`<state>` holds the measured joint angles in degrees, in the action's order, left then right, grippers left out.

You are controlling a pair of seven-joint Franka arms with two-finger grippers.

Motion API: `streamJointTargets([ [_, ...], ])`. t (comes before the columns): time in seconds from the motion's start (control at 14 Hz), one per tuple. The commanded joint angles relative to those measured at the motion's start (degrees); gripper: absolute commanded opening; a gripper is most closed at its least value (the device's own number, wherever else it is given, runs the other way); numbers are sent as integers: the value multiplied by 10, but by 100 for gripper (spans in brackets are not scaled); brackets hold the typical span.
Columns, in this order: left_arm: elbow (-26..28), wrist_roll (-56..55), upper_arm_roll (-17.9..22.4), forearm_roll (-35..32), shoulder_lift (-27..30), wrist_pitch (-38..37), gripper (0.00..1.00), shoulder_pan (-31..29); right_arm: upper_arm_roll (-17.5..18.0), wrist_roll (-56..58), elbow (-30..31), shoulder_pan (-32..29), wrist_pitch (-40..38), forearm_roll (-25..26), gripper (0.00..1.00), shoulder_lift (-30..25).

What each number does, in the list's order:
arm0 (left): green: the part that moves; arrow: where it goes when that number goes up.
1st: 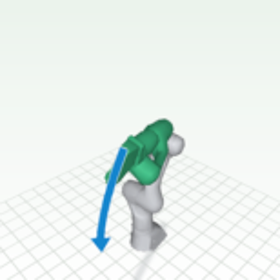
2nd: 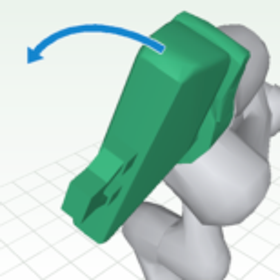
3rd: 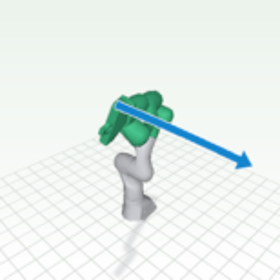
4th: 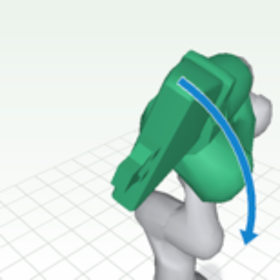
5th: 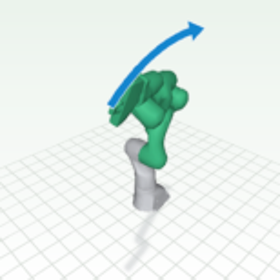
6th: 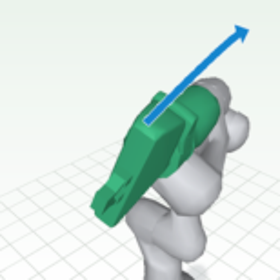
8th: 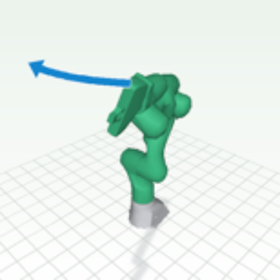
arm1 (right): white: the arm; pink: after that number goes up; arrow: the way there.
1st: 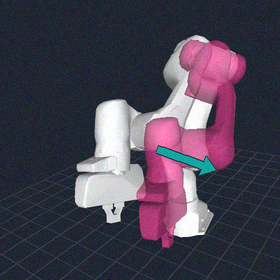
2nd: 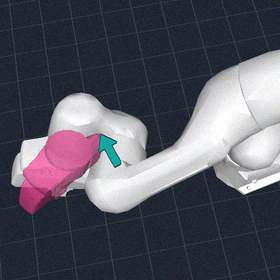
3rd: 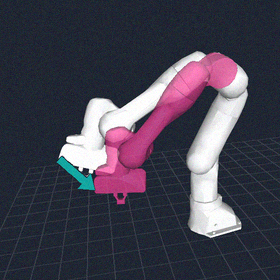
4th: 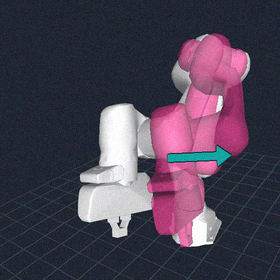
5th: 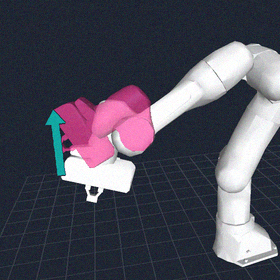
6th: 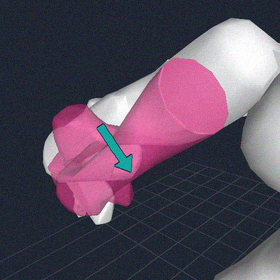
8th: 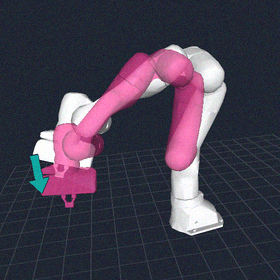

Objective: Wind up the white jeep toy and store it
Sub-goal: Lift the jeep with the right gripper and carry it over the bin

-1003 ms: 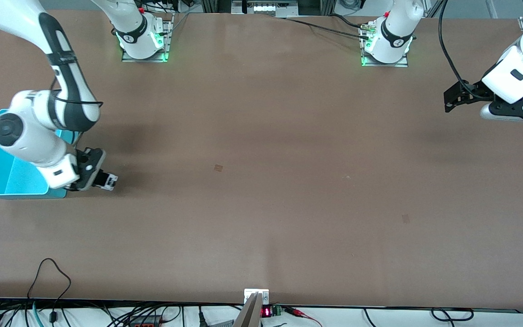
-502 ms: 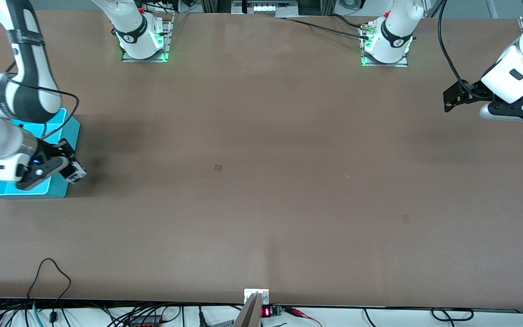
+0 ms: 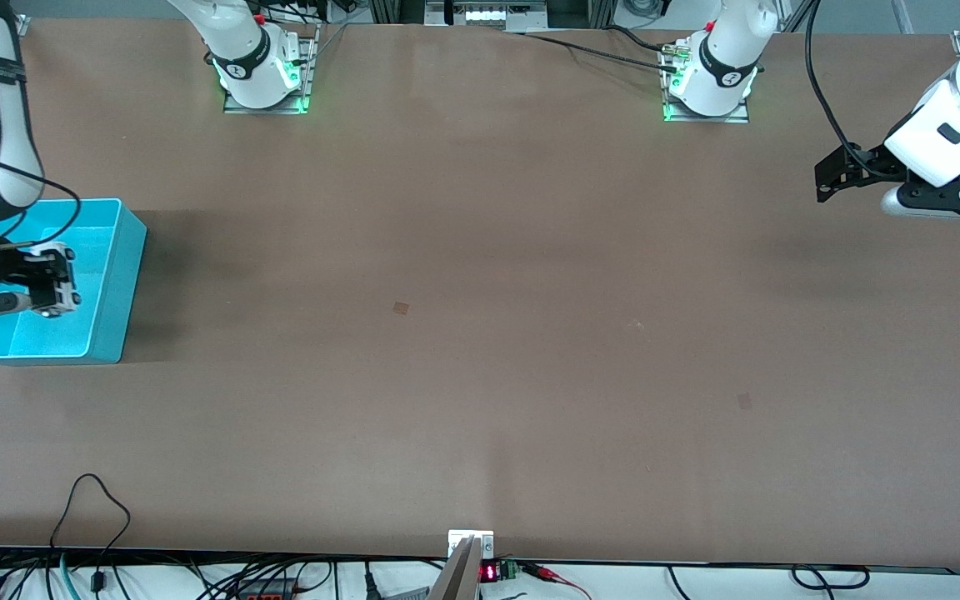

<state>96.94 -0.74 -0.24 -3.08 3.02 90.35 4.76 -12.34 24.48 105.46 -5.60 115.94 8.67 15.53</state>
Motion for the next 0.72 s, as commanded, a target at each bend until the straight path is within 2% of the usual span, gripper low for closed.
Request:
streamJointTargets([
  [0.0, -14, 4, -6, 4, -2, -10, 100, -9, -1, -18, 10, -40, 15, 22, 0, 9],
  [0.36, -14, 5, -5, 4, -4, -11, 100, -10, -1, -42, 117, -84, 128, 21, 0, 12],
  [0.65, -14, 7, -1, 4, -4, -10, 100, -11, 0, -37, 137, -108, 188, 21, 0, 44],
])
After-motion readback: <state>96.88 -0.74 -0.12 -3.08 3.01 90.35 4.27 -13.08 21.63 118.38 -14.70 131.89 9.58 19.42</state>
